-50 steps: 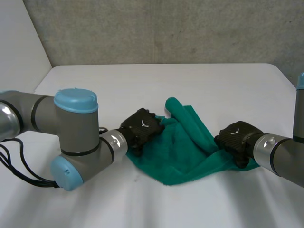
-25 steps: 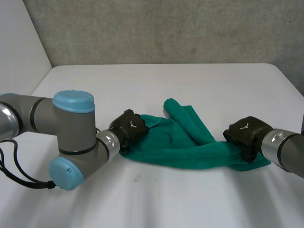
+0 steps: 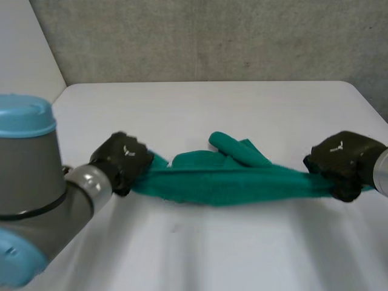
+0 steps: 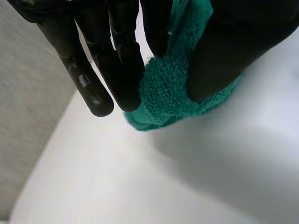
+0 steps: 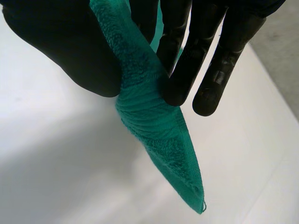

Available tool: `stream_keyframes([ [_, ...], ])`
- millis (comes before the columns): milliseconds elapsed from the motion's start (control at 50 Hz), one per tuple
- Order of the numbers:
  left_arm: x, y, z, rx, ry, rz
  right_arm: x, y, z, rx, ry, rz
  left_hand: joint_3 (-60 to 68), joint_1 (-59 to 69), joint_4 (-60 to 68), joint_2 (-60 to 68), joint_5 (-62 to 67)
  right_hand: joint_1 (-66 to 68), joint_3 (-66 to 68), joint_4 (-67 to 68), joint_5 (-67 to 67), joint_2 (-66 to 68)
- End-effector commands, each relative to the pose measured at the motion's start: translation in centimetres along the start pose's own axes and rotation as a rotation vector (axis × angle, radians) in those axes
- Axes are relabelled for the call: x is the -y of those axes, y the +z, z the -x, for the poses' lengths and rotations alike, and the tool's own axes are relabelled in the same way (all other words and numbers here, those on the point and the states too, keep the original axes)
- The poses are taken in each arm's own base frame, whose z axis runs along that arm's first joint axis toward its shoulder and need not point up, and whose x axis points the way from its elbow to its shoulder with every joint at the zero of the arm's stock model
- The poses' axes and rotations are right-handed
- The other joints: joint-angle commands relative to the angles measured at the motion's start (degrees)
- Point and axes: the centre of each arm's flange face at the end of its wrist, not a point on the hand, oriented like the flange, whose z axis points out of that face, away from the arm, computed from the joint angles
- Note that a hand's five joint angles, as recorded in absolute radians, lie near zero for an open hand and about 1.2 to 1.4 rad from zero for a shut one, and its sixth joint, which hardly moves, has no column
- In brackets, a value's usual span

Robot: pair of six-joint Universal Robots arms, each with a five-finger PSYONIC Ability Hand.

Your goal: Fold the towel.

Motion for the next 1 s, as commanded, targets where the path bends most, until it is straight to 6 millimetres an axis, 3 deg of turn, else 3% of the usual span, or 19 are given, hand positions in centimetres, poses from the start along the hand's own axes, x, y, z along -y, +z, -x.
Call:
stream_keyframes([
  [20,-2.0,0.7,-0.9,-0.051,-0.034,0.079,-1.0,2.3,0.9,0.022,-0.054,0.017,11.98,15.79,11.83,12.29,14.63,23.80,12.26,11.87,13.19,12.96],
  [80,-1.9,4.5,0.4,0.016,-0.042,0.046,-1.1,4.8,0.4,-0.004,-0.051,0.011,11.98,15.79,11.83,12.29,14.63,23.80,12.26,11.87,13.19,12.96],
  [140,-0.6,6.3,2.0,0.072,-0.037,-0.013,0.0,6.3,-1.6,-0.098,-0.038,-0.031,11.98,15.79,11.83,12.29,14.63,23.80,12.26,11.87,13.19,12.96],
  [200,1.7,7.6,4.2,0.148,-0.034,-0.101,3.5,6.6,-5.2,-0.283,-0.019,-0.140,11.98,15.79,11.83,12.29,14.63,23.80,12.26,11.87,13.19,12.96],
  [220,3.9,7.9,6.2,0.218,-0.031,-0.184,4.8,6.4,-6.2,-0.337,-0.015,-0.183,11.98,15.79,11.83,12.29,14.63,23.80,12.26,11.87,13.19,12.96],
  [240,6.7,7.7,8.5,0.310,-0.029,-0.289,6.3,6.0,-7.2,-0.392,-0.010,-0.235,11.98,15.79,11.83,12.29,14.63,23.80,12.26,11.87,13.19,12.96],
  [280,8.0,7.5,9.5,0.351,-0.031,-0.341,10.3,4.3,-10.5,-0.569,0.017,-0.403,11.98,15.79,11.83,12.29,14.63,23.80,12.26,11.87,13.19,12.96],
  [320,12.7,5.1,13.4,0.530,-0.081,-0.560,13.7,2.3,-12.8,-0.701,0.049,-0.590,11.98,15.79,11.83,12.29,14.63,23.80,12.26,11.87,13.19,12.96],
  [420,15.4,2.0,16.2,0.655,-0.153,-0.712,15.6,0.7,-14.4,-0.822,0.061,-0.759,11.98,15.79,11.83,12.29,14.63,23.80,12.26,11.87,13.19,12.96],
  [440,15.0,1.7,15.9,0.646,-0.160,-0.700,15.6,-0.5,-14.4,-0.853,0.059,-0.785,11.98,15.79,11.83,12.29,14.63,23.80,12.26,11.87,13.19,12.96],
  [480,14.0,2.1,15.1,0.617,-0.164,-0.661,15.0,-0.6,-13.8,-0.830,0.066,-0.765,11.98,15.79,11.83,12.29,14.63,23.80,12.26,11.87,13.19,12.96],
  [580,9.7,3.6,11.5,0.511,-0.173,-0.507,11.8,1.8,-10.6,-0.693,0.061,-0.659,11.98,15.79,11.83,12.29,14.63,23.80,12.26,11.87,13.19,12.96],
  [660,5.0,4.7,7.1,0.386,-0.197,-0.347,8.1,4.0,-7.1,-0.560,0.069,-0.541,11.98,15.79,11.83,12.29,14.63,23.80,12.26,11.87,13.19,12.96],
  [700,2.2,4.6,4.5,0.313,-0.229,-0.258,6.3,5.1,-5.7,-0.508,0.077,-0.479,11.98,15.79,11.83,12.29,14.63,23.80,12.26,11.87,13.19,12.96],
  [740,0.5,4.4,3.0,0.269,-0.253,-0.204,2.9,6.6,-2.7,-0.411,0.094,-0.359,11.98,15.79,11.83,12.29,14.63,23.80,12.26,11.87,13.19,12.96],
  [780,-1.7,3.9,0.7,0.204,-0.281,-0.124,1.5,7.1,-1.4,-0.368,0.099,-0.317,11.98,15.79,11.83,12.29,14.63,23.80,12.26,11.87,13.19,12.96],
  [840,-3.7,2.8,-1.5,0.128,-0.298,-0.029,-0.6,7.6,0.6,-0.314,0.107,-0.255,11.98,15.79,11.83,12.29,14.63,23.80,12.26,11.87,13.19,12.96],
  [940,-4.6,1.6,-2.6,0.057,-0.297,0.063,-1.8,8.1,1.4,-0.286,0.112,-0.248,11.83,15.65,11.68,12.14,14.48,23.80,12.26,11.87,13.19,12.96],
  [1000,-4.0,1.0,-2.0,0.055,-0.288,0.054,-2.3,8.1,1.1,-0.289,0.119,-0.245,-24.34,-20.53,-24.50,-24.04,-21.70,23.80,12.26,11.87,13.19,12.96],
])
